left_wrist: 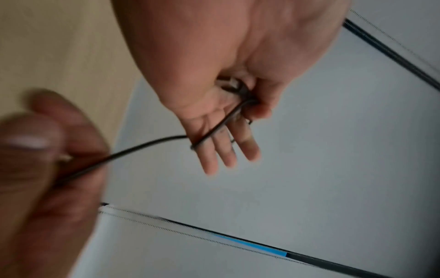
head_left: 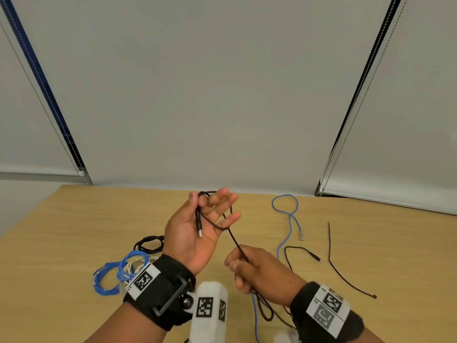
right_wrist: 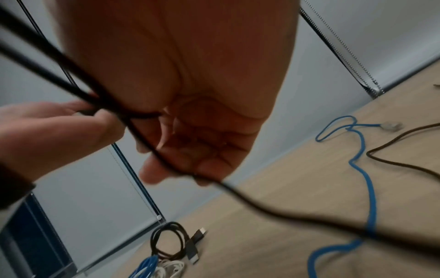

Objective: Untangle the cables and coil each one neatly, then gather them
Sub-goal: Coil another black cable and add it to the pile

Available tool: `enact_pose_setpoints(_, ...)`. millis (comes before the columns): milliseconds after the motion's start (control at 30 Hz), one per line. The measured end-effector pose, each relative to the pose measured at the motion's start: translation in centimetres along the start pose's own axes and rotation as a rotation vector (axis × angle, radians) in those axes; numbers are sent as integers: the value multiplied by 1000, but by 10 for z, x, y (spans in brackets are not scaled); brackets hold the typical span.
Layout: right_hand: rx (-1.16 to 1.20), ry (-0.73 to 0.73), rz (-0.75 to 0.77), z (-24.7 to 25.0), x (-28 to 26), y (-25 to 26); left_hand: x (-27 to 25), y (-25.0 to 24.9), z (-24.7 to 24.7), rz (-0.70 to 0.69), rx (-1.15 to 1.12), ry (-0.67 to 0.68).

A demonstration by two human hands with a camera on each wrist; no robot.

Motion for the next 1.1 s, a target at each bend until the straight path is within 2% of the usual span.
enact_pose_setpoints(67, 84, 89, -46, -12, -2, -4, 5, -7, 9, -81, 98, -82)
enact_pose_setpoints(100, 140, 133, -54, -17, -4, -3, 6, -11, 13, -127, 223, -126)
enact_pose_setpoints(167, 269, 186, -62, -19, -9, 6, 5, -20, 16, -223, 659, -182)
enact_pose_setpoints(200, 307, 183, -61, -16, -10, 10, 3, -21, 13, -264, 927, -168)
enact_pose_setpoints(267, 341, 131, -58, -2, -10, 16, 0, -8, 1, -314, 1376, -37)
enact_pose_setpoints(333, 332, 49, -92, 15, -8, 16, -5, 14, -6, -317, 1627, 129)
enact_pose_setpoints(400, 284, -40, -142, 36, -6, 14, -9, 33, -2, -235, 1694, 255)
enact_pose_setpoints(467, 319, -140, -161, 59, -3, 10, -8, 41, 12, -88, 1643, 298)
enact_pose_setpoints(533, 408, -239, -154, 83, -5, 6, -5, 31, 33, -22, 1600, 206)
enact_pose_setpoints(600, 433, -274, -143, 102, -9, 0, -2, 15, 51, -37, 1644, 91)
enact_pose_setpoints(700, 328, -226, -167, 109, -13, -13, 1, 4, 62, -73, 1778, 41)
enact_pose_setpoints(833, 41, -225, -173, 106, -11, -18, 5, 13, 62, -43, 1788, 25)
enact_pose_setpoints(1000, -63, -89, 3, 87, -7, 6, 6, 21, 49, -74, 1807, 14)
enact_pose_setpoints(1100, -66, -30, 52, 74, -2, 14, 2, 35, 32, -94, 1907, 84)
Point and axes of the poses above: each hand's wrist, its own x-axis towards the middle knuckle, its own z-axis out of the back of the hand, y = z × x, the point moved 9 cm from there along x, towards the middle knuckle, and after that the axes turned 14 degrees about x, right-handed, at the moved point
